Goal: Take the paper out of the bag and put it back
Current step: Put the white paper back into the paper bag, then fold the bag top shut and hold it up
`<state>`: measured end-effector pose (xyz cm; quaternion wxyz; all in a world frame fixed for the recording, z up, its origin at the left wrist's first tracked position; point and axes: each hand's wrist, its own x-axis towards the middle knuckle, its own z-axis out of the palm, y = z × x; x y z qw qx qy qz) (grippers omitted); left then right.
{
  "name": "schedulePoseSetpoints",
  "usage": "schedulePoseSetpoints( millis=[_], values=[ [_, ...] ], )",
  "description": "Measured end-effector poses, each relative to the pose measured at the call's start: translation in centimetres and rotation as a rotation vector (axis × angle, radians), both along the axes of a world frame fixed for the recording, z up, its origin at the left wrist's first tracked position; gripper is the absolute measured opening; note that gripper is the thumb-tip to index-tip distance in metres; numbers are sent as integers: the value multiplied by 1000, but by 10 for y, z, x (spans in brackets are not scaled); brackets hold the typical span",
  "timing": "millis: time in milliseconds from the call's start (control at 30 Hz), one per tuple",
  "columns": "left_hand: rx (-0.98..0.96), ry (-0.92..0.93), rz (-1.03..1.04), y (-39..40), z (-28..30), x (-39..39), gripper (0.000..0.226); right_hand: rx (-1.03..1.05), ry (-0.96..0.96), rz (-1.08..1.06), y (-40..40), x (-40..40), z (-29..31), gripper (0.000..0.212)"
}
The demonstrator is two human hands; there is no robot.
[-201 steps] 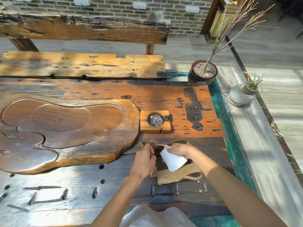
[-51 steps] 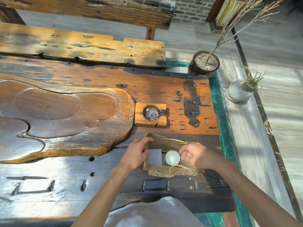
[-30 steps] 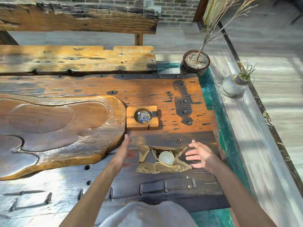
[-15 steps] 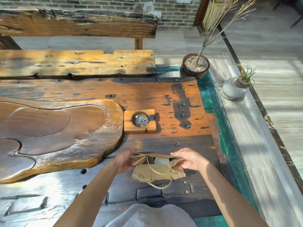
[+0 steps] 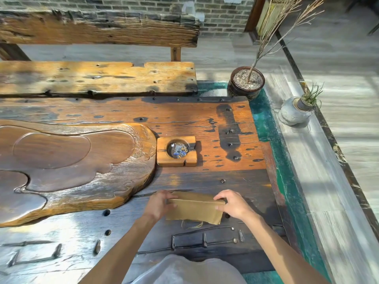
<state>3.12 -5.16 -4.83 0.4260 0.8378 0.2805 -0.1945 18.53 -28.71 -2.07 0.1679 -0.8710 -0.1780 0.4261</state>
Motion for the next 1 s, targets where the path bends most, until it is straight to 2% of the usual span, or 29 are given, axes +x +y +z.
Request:
schedulePoseSetpoints(
  millis=[167,300,367,500,633,767,833,1000],
  values=[
    [38,38,-152,-15,0,15,36,-24,-7,175,35,-15,-3,44],
    [142,18,-286,-26,3,27,29,-5,-22,265,60,-27,-11,27],
    [188,1,-278,-26,2,27,26,9,-54,290,61,-27,-13,25],
    [192,-10,-213,-13,-5,19,21,-43,-154,325,42,-16,-13,38],
    [102,-58,-185,0,-12,11,20,-47,-124,245,13,2,-13,40],
    [12,-112,-61,1,-17,5,14,-35,-116,108,-10,11,-18,32],
    [-36,-103,25,-1,-19,1,12,36,-82,-21,-15,8,-25,27],
    [-176,-117,339,-9,-22,-4,10,278,18,-506,-18,-10,-43,17]
  ],
)
